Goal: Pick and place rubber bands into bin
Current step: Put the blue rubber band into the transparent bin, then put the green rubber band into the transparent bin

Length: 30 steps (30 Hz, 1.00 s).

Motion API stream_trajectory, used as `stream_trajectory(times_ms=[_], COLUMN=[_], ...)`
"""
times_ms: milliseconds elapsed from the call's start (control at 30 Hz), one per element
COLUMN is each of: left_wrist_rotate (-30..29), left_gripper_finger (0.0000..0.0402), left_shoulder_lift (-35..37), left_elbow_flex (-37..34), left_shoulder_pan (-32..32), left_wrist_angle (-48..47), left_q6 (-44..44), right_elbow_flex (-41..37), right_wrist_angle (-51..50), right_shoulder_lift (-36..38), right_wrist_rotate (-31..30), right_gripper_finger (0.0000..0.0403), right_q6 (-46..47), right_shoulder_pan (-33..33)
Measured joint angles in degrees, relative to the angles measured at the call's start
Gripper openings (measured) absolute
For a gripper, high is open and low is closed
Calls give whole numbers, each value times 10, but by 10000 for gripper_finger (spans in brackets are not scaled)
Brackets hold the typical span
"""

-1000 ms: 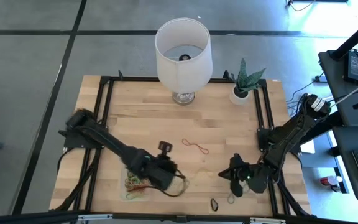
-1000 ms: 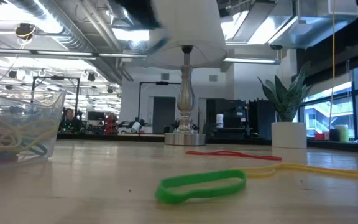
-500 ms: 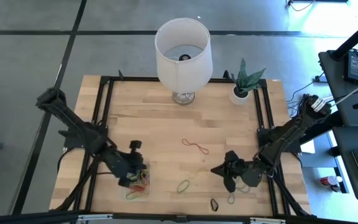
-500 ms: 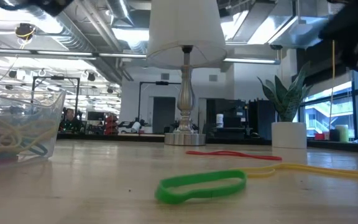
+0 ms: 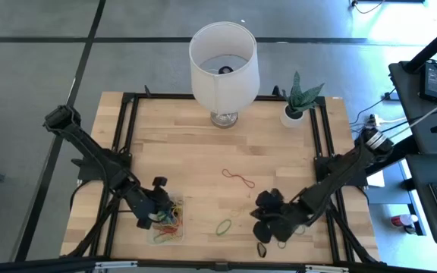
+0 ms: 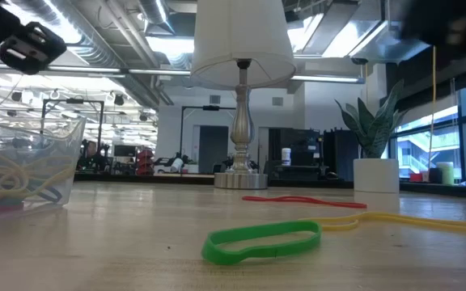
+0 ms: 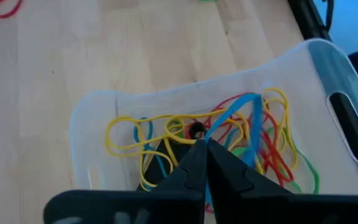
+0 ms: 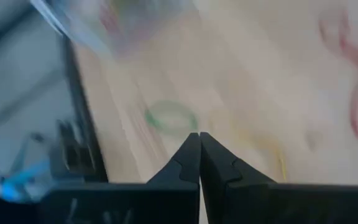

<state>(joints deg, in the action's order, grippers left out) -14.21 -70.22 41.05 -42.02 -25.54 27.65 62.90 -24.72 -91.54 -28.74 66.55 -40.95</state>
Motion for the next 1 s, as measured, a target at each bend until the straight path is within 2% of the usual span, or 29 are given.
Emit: stream_trajectory(times_ms=[133, 267, 400, 567, 833, 1000], left_wrist_rotate=[-2, 4, 13, 48, 65, 63], left_gripper_finger=[11, 43, 84, 124, 143, 143], left_shoulder_lift=[2, 2, 2, 2, 2, 2], left_elbow_flex=[-4, -4, -4, -4, 23, 55], left_shoulder_pan=[5, 8, 10, 10, 10, 10], left_wrist_angle=[-4, -5, -6, 5, 4, 1], left_q6=[16, 21, 49, 72, 87, 87], right_elbow_flex=[86, 114, 94, 41, -60, -108], right_wrist_angle=[-237, -344, -365, -358, -280, -204], right_shoulder_lift=[-46, -75, -84, -85, -85, -79], right_wrist_rotate=[146, 246, 283, 292, 334, 338], right_gripper_finger=[1, 5, 25, 57, 106, 111], right_q6=[168, 271, 369, 459, 474, 475], right_shoulder_pan=[11, 6, -13, -31, -31, -31])
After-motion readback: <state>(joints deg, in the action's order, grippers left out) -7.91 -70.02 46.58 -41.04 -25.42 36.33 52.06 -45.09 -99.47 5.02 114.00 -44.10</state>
